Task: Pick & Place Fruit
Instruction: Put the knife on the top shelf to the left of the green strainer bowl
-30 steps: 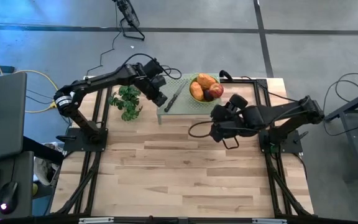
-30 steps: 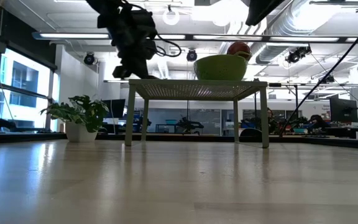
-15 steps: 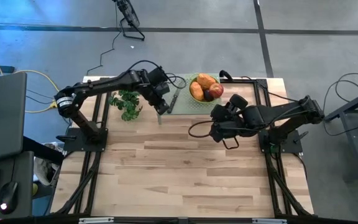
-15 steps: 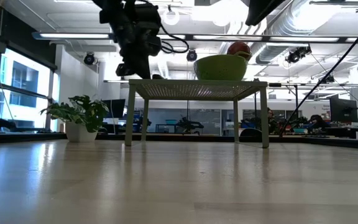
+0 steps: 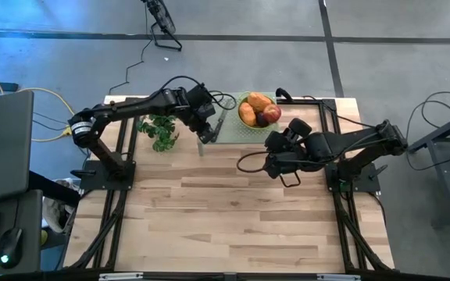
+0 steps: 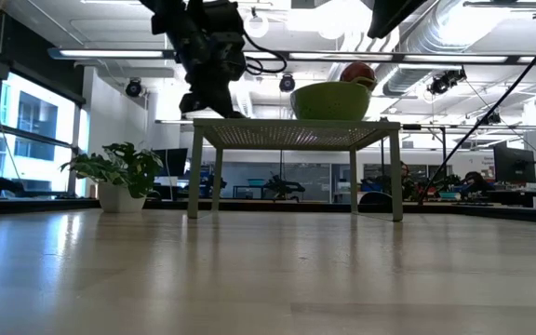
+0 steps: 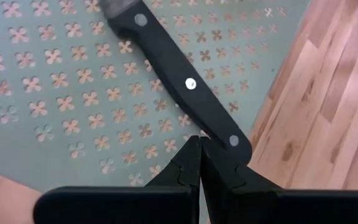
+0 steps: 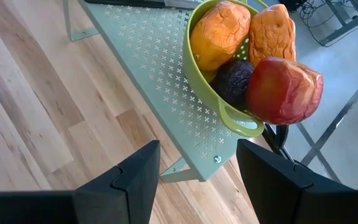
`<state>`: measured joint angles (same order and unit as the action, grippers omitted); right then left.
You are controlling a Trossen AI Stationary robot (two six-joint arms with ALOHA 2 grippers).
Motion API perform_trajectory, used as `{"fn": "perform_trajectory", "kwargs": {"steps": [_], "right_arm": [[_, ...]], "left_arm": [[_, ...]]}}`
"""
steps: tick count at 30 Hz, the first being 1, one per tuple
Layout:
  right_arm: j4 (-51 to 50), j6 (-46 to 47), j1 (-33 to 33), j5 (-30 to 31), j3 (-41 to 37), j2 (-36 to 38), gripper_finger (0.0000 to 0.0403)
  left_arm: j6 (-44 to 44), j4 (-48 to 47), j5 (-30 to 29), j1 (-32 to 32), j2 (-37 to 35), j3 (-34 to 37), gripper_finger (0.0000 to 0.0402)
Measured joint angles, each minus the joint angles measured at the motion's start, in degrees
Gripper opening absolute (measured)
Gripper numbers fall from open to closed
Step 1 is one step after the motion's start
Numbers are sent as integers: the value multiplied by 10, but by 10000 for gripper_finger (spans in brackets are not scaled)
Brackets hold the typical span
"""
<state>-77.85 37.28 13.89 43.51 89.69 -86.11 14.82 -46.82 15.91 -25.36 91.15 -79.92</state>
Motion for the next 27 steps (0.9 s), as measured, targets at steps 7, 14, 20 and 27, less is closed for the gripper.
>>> {"fn": "perform_trajectory", "kwargs": {"steps": [7, 14, 20, 27], "right_arm": [[0, 0, 0, 0, 0, 0, 206], [-1, 0, 0, 0, 0, 0, 206], [-1, -2, 0, 0, 0, 0, 206], [-1, -4, 0, 0, 0, 0, 206]], "left_arm": [[2, -2, 2, 0, 0, 0, 1], [7, 1, 17, 11, 10, 0, 1], [5, 13, 20, 23, 18, -1, 1], [5, 17, 20, 22, 18, -1, 1]]}}
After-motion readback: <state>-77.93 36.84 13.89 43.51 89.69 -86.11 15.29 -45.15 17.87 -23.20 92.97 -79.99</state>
